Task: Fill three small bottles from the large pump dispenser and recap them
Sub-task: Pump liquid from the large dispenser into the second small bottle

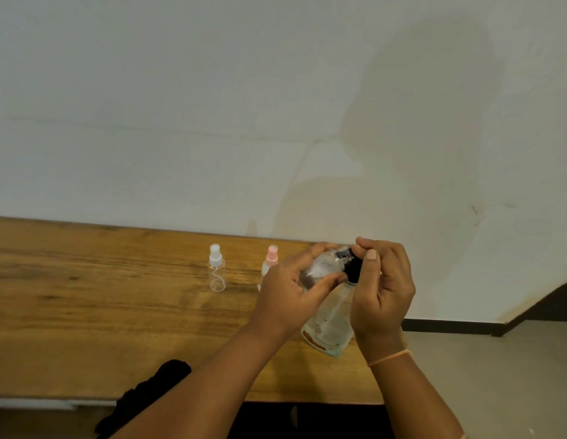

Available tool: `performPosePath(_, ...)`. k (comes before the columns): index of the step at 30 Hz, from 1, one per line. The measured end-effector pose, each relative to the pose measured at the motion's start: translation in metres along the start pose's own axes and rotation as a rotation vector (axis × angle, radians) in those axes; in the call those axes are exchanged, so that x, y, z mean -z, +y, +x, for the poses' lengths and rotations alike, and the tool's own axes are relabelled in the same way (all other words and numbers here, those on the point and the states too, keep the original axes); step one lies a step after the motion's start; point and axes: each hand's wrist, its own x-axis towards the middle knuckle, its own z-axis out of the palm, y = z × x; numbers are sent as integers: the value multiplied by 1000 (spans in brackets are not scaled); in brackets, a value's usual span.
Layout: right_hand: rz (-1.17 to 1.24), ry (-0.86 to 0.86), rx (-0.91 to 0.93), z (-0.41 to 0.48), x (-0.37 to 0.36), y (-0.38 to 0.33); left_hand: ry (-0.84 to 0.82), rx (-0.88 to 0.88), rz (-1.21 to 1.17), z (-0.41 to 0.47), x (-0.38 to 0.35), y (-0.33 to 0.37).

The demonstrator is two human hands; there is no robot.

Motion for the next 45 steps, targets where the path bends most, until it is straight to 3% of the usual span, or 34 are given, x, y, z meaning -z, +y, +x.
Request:
performPosePath(30,61,1,-87,2,1,-13,41,-4,-35,-6,-2,9)
performPosePath(38,-9,-20,-74,3,-3,-3,18,-12,138,0,-1,5)
performPosePath(41,-13,-23,-96,-1,-1,-2,5,47,72,-4,-1,5)
performPosePath(45,22,-8,-137,4,0,-10,13,146,-187,-5,1,21)
